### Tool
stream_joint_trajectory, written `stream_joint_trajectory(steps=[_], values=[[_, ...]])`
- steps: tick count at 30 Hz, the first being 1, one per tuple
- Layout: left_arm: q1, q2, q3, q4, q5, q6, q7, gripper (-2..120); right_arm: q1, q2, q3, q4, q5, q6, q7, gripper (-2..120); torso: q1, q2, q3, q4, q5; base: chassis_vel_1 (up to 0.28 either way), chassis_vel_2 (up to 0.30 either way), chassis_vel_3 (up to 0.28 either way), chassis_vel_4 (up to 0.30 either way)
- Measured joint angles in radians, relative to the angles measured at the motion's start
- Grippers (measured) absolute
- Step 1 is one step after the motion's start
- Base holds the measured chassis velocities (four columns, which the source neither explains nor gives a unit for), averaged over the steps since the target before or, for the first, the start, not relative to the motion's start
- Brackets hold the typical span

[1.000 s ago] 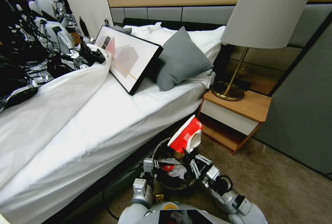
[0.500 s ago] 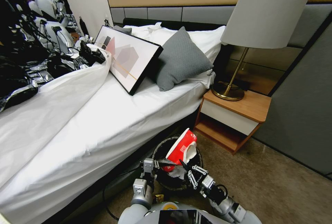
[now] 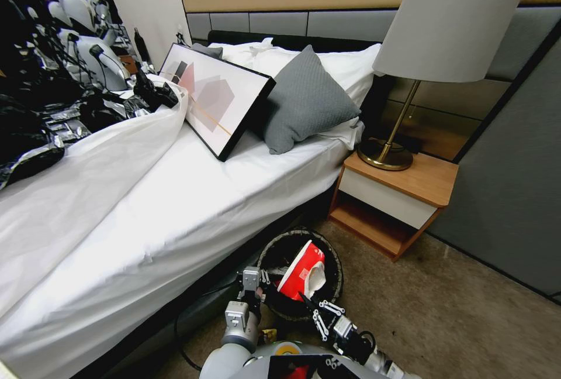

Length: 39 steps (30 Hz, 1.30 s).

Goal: Pick up the trash bin, then pick up the garbage from the floor and place it into the trash bin.

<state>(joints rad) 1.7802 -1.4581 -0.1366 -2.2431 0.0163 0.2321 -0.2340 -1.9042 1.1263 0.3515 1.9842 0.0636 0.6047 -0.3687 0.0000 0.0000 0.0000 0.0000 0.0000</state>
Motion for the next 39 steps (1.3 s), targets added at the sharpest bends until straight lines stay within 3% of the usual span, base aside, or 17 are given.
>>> stream_joint_trajectory(steps=[6,8,11,12,14,16,30,39], values=[[-0.001,-0.001,0.001,0.0,0.0,0.0,0.0,0,-0.001,0.0,-0.002,-0.017,-0.007,0.004,-0.01,9,0.0,0.0,0.0,0.0,0.0,0.0,0.0,0.0,0.0],[-0.001,-0.001,0.001,-0.001,0.0,0.001,0.0,0,0.003,0.003,0.0,-0.029,-0.008,0.005,-0.018,21,0.0,0.0,0.0,0.0,0.0,0.0,0.0,0.0,0.0],[0.0,0.0,0.001,-0.003,-0.001,0.001,0.0,0,0.005,0.003,0.002,-0.032,-0.007,0.005,-0.02,28,0.0,0.0,0.0,0.0,0.0,0.0,0.0,0.0,0.0],[0.001,0.0,0.0,-0.005,-0.001,0.002,0.0,0,0.008,0.002,0.004,-0.032,-0.005,0.005,-0.02,37,0.0,0.0,0.0,0.0,0.0,0.0,0.0,0.0,0.0],[0.001,0.0,0.0,-0.005,-0.001,0.002,0.0,0,0.009,0.001,0.005,-0.032,-0.004,0.005,-0.02,39,0.0,0.0,0.0,0.0,0.0,0.0,0.0,0.0,0.0],[0.002,0.0,0.0,-0.005,-0.001,0.002,0.0,0,0.009,-0.004,0.01,-0.027,-0.001,0.003,-0.02,52,0.0,0.0,0.0,0.0,0.0,0.0,0.0,0.0,0.0],[0.006,0.001,0.006,-0.004,0.002,0.002,0.0,0,0.003,-0.035,0.032,-0.002,0.01,-0.012,-0.022,99,0.0,0.0,0.0,0.0,0.0,0.0,0.0,0.0,0.0],[0.008,0.002,0.007,-0.004,0.003,0.002,0.001,0,0.004,-0.043,0.039,0.009,0.012,-0.016,-0.022,100,0.0,0.0,0.0,0.0,0.0,0.0,0.0,0.0,0.0]])
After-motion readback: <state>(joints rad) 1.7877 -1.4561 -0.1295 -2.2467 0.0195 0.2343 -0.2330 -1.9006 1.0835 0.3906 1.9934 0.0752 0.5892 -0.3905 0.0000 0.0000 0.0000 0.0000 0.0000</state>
